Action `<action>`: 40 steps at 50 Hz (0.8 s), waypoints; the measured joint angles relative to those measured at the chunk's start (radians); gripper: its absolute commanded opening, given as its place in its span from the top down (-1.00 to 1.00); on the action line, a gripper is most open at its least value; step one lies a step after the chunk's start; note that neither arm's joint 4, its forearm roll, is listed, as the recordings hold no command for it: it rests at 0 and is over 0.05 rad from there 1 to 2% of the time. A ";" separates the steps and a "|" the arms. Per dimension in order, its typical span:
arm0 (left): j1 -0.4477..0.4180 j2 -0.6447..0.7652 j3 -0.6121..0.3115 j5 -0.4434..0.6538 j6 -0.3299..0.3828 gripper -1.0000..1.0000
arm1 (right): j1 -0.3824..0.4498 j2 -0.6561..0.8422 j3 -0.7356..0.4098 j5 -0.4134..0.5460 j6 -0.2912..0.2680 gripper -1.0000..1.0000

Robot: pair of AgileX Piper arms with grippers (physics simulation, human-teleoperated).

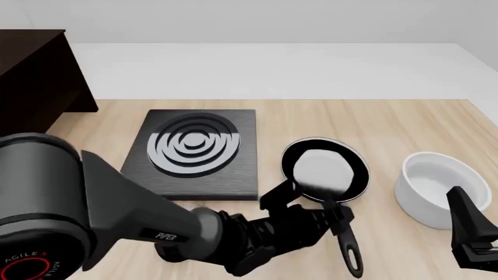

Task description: Put the frying pan under the cabinet shelf.

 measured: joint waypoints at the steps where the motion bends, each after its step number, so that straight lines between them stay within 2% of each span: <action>1: -0.001 0.004 -0.002 -0.002 -0.001 -1.00 | 0.000 0.000 0.000 0.000 0.000 -1.00; 27: -0.055 0.082 -0.055 -0.065 -0.036 -1.00 | 0.000 0.000 0.000 0.000 0.000 -1.00; 40: -0.055 0.112 -0.097 -0.068 -0.046 -1.00 | 0.000 0.000 0.000 0.000 0.000 -1.00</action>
